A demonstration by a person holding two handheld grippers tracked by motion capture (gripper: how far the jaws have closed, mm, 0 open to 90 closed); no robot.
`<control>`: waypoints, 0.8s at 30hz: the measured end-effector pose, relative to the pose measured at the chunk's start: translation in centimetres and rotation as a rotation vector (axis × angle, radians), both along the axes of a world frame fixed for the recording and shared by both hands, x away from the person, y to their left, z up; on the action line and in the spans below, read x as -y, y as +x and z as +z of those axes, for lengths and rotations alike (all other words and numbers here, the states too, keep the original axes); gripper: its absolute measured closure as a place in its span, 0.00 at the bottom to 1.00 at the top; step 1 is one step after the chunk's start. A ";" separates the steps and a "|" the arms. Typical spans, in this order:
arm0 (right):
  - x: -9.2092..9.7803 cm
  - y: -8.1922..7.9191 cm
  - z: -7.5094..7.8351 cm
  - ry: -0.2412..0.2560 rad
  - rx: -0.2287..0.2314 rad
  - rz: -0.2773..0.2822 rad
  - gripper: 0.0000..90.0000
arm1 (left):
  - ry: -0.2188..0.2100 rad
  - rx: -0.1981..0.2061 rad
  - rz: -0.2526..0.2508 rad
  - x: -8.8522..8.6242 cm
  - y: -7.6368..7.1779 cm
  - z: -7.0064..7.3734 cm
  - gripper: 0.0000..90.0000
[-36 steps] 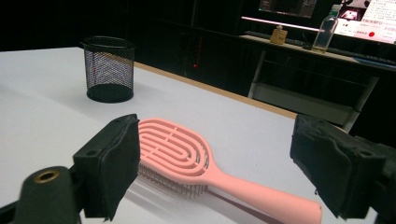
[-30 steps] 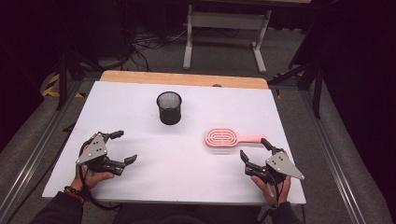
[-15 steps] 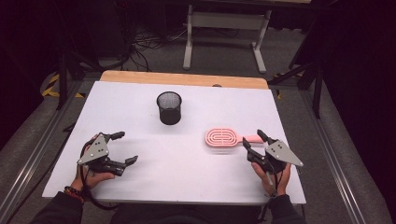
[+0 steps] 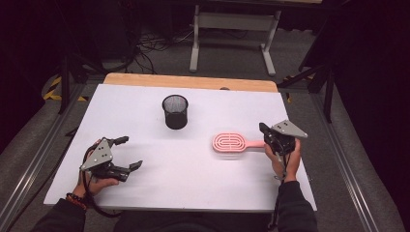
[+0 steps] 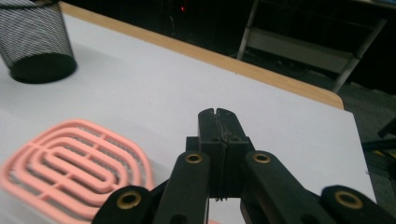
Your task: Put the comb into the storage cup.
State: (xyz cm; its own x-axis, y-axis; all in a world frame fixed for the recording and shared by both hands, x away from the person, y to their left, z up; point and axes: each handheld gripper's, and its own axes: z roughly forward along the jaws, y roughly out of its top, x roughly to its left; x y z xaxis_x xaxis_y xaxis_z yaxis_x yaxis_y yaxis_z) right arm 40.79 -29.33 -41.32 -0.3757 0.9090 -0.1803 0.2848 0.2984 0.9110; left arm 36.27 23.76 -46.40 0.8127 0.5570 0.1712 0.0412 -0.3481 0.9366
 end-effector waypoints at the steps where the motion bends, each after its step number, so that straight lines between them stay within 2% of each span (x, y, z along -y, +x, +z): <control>1: 0.0 0.0 0.0 0.000 0.000 0.000 1.00 | 0.000 0.000 0.000 0.0 0.0 0.0 0.08; 3: 0.5 0.8 -0.3 0.001 -0.030 -0.024 1.00 | 0.000 -0.009 -0.004 -0.1 0.1 -0.1 0.08; 4: 1.2 1.5 -0.6 0.001 -0.067 -0.048 1.00 | 0.004 -0.010 -0.004 -0.1 0.1 -0.1 0.08; 7: 1.8 2.0 -1.0 0.005 -0.103 -0.069 1.00 | 0.009 -0.014 -0.005 0.0 0.2 -0.2 0.08; 8: 2.3 2.3 -1.6 0.013 -0.153 -0.075 1.00 | 0.011 -0.013 -0.006 0.0 0.2 -0.2 0.08; 10: 2.5 2.5 -2.0 0.004 -0.191 -0.078 1.00 | 0.005 -0.021 -0.003 0.0 0.2 -0.2 0.08; 12: 2.5 2.6 -2.2 0.002 -0.205 -0.077 1.00 | 0.004 -0.025 -0.003 0.0 0.3 -0.2 0.09; 14: 2.7 2.9 -2.8 -0.019 -0.240 -0.091 1.00 | 0.009 -0.023 -0.003 -0.1 0.3 -0.2 0.09; 19: 3.0 3.4 -3.8 -0.029 -0.307 -0.109 1.00 | 0.013 -0.025 -0.010 0.0 0.3 -0.2 0.09; 24: 2.9 3.5 -4.1 -0.041 -0.334 -0.095 1.00 | 0.009 -0.023 -0.014 0.0 0.2 -0.2 0.08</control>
